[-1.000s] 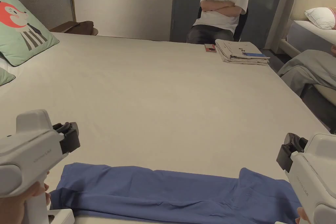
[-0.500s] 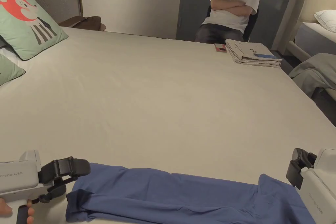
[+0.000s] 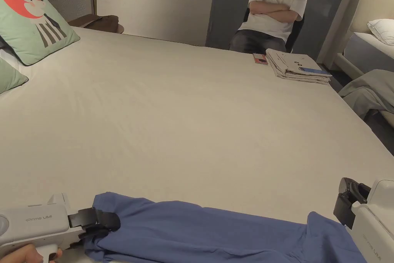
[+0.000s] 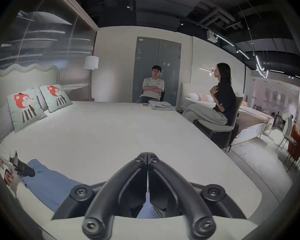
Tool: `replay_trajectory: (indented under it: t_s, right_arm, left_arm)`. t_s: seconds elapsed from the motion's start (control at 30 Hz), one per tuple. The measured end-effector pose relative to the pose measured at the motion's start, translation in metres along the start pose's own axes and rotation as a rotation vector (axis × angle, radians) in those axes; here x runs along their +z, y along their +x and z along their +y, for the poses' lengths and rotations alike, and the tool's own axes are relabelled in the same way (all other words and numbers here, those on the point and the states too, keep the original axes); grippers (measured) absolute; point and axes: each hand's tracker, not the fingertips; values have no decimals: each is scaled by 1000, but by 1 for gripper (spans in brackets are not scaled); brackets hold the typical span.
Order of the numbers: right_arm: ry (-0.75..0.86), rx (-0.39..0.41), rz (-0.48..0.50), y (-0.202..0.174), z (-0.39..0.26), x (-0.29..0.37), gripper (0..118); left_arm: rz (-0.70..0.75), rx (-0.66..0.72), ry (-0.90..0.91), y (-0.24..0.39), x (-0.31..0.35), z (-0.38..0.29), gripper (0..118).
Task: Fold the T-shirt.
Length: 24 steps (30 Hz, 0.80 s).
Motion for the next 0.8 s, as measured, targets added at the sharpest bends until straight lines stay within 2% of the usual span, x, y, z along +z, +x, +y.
replay_trajectory:
  t_s: [0.07,0.27,0.37,0.43,0.5,0.67,0.8]
  right_arm:
    - [2,6,6,-1,0,0,0]
    - [12,4,12,-1,4,1,0]
    - [15,-11,17,1,4,0,0]
    - [6,-21,27,0,3,-4,0]
    - [-4,-30,36,-4,0,-8,0]
    - [-19,-50,75,-12,-5,-13,0]
    - [-10,-49,91,-8,-8,-9,0]
  left_arm:
    - [-69,60,20,-3,8,1,5]
    - [2,8,126,-2,61,12,5]
    - [54,46,224,-11,104,22,5]
    - [113,11,259,-6,123,24,5]
    - [105,-4,264,9,129,21,5]
    - [-47,-161,180,83,87,5,5]
    - [-65,-287,41,138,14,-13,5]
